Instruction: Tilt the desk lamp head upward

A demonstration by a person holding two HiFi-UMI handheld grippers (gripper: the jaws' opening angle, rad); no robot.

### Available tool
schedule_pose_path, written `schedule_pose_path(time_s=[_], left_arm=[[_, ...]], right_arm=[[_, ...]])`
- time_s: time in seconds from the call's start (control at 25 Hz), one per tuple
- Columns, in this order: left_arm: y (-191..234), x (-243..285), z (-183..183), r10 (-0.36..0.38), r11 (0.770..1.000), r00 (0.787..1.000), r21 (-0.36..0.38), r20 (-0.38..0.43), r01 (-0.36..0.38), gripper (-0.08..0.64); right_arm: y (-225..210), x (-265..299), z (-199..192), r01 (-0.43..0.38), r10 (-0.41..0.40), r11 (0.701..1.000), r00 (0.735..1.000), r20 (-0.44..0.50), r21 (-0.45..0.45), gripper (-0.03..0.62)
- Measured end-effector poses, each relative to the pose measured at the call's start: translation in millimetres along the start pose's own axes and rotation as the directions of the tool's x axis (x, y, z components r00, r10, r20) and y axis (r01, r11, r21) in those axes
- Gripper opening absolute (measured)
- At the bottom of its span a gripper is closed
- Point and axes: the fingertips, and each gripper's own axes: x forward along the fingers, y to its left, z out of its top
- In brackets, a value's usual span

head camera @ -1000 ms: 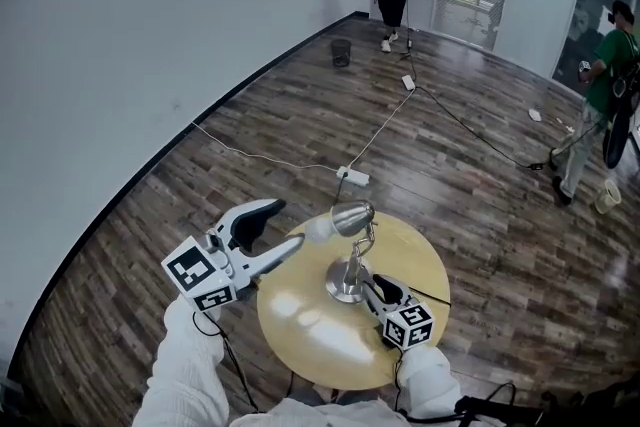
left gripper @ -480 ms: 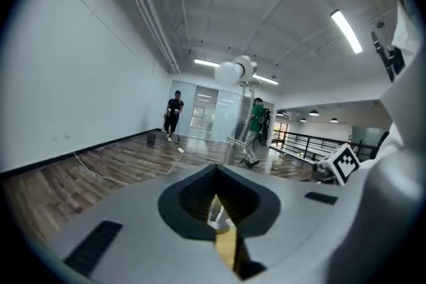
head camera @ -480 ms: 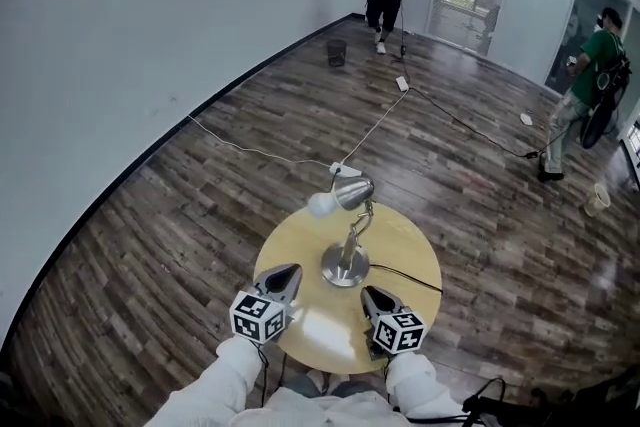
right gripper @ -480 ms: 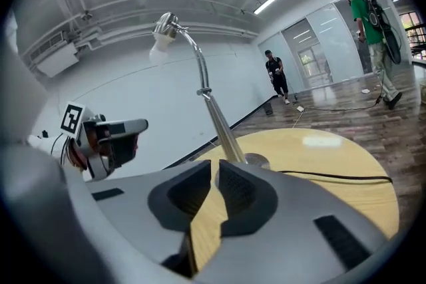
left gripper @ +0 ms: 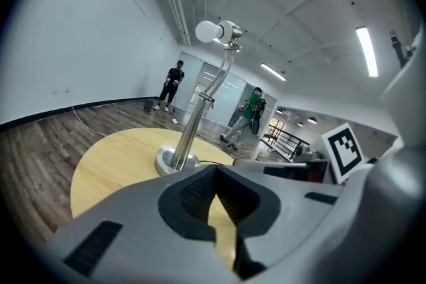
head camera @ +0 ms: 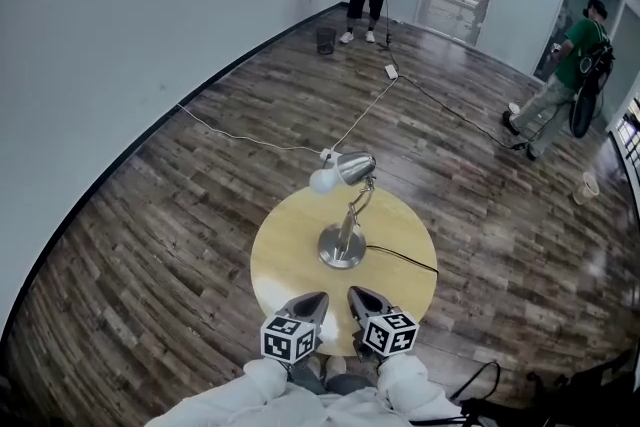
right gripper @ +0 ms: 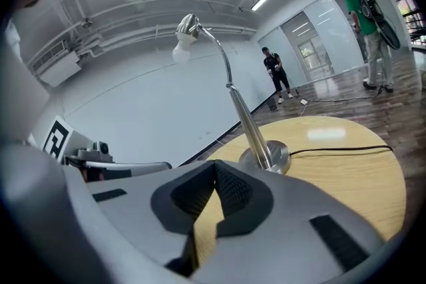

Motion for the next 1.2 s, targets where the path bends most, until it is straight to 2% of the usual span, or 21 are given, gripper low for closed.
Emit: schedule_pose_path(time_s=[0.2, 0.44, 0.56, 0.72, 0.92, 1.2], left_arm=[[2, -20, 3, 0.039, 0.999, 0.999, 0.014, 0.013, -0.039, 0.002], [-13, -49, -19, 0.076, 0.997, 0.997, -0.022, -0.023, -0.076, 0.002], [-29, -62, -32, 0.076, 0.995, 0.997, -0.069, -0.007, -0.077, 0.002], [-56, -77, -41, 0.073, 0.997, 0.997, -0.035, 0.017, -0.072, 0.002], [-86, -100, -61, 0.084, 0.994, 0.996, -0.072, 0.040, -0.081, 0.002], [-112, -131, -68, 0.067, 0.998, 0.996, -0.019, 0.063, -0.066, 0.002]], right_arm=[[11, -27, 6, 0.020, -0.022, 0.999, 0.997, 0.069, 0.030, 0.014], [23, -66, 0, 0.020, -0.021, 1.000, 0.995, 0.098, 0.013, 0.014], [27, -96, -14, 0.030, -0.032, 0.999, 0.995, 0.100, 0.022, 0.014], [32, -132, -34, 0.041, -0.043, 0.999, 0.994, 0.100, 0.027, 0.014], [50, -163, -55, 0.005, -0.009, 0.999, 0.995, 0.096, 0.034, 0.014], [86, -168, -52, -0.030, 0.027, 0.999, 0.992, 0.127, 0.017, 0.014]])
